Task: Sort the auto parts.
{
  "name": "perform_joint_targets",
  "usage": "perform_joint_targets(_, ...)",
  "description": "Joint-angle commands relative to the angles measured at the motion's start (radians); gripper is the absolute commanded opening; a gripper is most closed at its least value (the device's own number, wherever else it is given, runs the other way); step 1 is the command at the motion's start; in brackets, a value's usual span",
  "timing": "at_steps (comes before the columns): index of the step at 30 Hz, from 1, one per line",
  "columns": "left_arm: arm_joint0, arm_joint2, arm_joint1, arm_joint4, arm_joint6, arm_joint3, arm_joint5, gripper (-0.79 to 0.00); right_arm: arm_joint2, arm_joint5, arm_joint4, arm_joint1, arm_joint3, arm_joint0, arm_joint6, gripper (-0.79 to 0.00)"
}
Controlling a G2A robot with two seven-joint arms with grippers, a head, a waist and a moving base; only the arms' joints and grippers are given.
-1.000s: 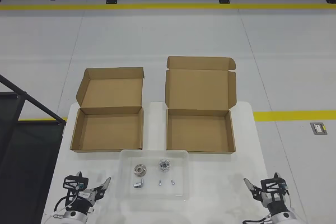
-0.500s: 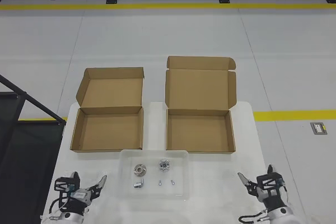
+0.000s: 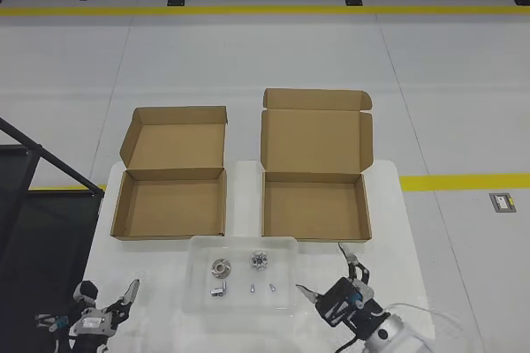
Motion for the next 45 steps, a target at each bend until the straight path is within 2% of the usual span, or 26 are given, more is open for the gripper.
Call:
perform_joint_targets(1,0.008,-0.004,-0.001,0.005,0.006,0.002,-0.004,0.000,-0.075,0.025,-0.029,-0.010,0.034,0.042,0.059,0.000)
perform_joint_targets(4,0.012,-0.005,-0.001,0.013,0.005,0.004,-0.006,0.000,-0.167,0.068,-0.042,-0.028,0.083,0.109,0.136,0.000)
perform_joint_targets(18,0.012,-0.005,-0.001,0.013,0.005,0.004,-0.006,0.000,-0.166,0.070,-0.041,-0.028,0.084,0.109,0.134,0.000)
perform_joint_targets(20,0.008,-0.004,-0.002,0.010,0.001,0.005,-0.008,0.000,-0.187,0.055,-0.046,-0.031,0.084,0.112,0.100,0.000)
perform_joint_targets(23,0.003,-0.006,-0.003,0.005,0.000,0.009,-0.020,0.000,-0.231,0.030,-0.083,-0.037,0.086,0.150,0.114,0.000)
perform_joint_targets(26,0.001,-0.007,-0.005,0.008,-0.001,0.012,-0.027,0.000,-0.294,0.012,-0.048,-0.056,0.104,0.225,0.172,0.000)
perform_joint_targets(32,0.009,-0.015,-0.011,-0.001,0.017,0.016,-0.009,0.000,-0.397,0.037,0.095,-0.105,0.244,0.374,0.320,0.000)
perform_joint_targets(36,0.017,-0.029,-0.014,-0.015,0.019,0.017,-0.007,0.000,-0.456,0.064,0.158,-0.134,0.332,0.434,0.400,0.000)
perform_joint_targets(38,0.020,-0.034,-0.015,-0.017,0.017,0.015,-0.008,0.000,-0.486,0.113,0.157,-0.152,0.383,0.469,0.480,0.000)
perform_joint_targets(45,0.024,-0.040,-0.016,-0.018,0.014,0.010,-0.017,0.000,-0.525,0.209,0.221,-0.202,0.567,0.570,0.560,0.000)
